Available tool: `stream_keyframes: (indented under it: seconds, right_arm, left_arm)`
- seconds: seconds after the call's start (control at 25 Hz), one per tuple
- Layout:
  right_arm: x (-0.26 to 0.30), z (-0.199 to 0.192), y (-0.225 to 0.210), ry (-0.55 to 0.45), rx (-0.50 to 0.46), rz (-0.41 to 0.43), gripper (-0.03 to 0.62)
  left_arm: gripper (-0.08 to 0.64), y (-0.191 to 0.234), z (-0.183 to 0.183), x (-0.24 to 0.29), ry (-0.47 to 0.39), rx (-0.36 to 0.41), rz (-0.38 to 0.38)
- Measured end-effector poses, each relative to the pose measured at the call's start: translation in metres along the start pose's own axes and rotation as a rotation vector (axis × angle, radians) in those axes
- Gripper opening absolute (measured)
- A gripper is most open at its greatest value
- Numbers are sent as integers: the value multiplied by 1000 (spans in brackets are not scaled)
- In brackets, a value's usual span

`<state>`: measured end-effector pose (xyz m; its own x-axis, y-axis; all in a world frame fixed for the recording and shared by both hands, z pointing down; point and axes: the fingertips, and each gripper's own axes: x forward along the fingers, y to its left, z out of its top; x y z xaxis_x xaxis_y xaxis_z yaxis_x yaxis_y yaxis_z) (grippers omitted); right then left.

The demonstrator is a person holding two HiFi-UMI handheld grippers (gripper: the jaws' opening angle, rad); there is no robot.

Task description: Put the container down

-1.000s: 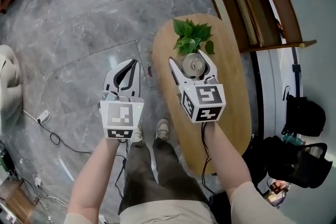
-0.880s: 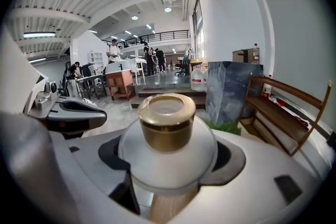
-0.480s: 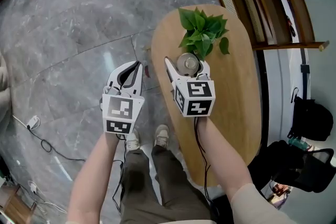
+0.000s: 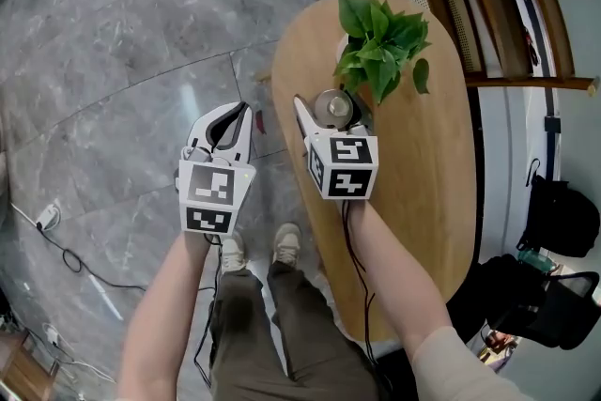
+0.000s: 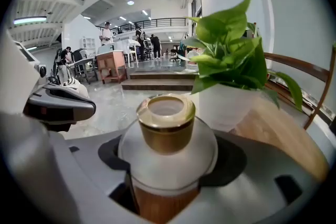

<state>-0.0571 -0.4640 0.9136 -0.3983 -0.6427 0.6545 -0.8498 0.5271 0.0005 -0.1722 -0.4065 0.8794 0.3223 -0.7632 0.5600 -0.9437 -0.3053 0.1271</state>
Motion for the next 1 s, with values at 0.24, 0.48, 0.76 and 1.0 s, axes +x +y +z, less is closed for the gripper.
stream_keyframes:
  seconds: [0.24,0.48,0.76,1.0]
  right_arm:
    - [5,-2,2,-37,-10,28,334]
    - [7,-2,6,-54,-16,52,334]
    - [-7,-9,13,-72,50,158,342]
    - [-37,-23,16,-27,96,156,345]
  left_arm:
    - [9,3,-9,9,17,21,10]
    - [9,2,-19,12,45,9,-1]
    - [9,-12,-6,2,28,11,-65]
    - [9,-20,2,-15,61,14,-59]
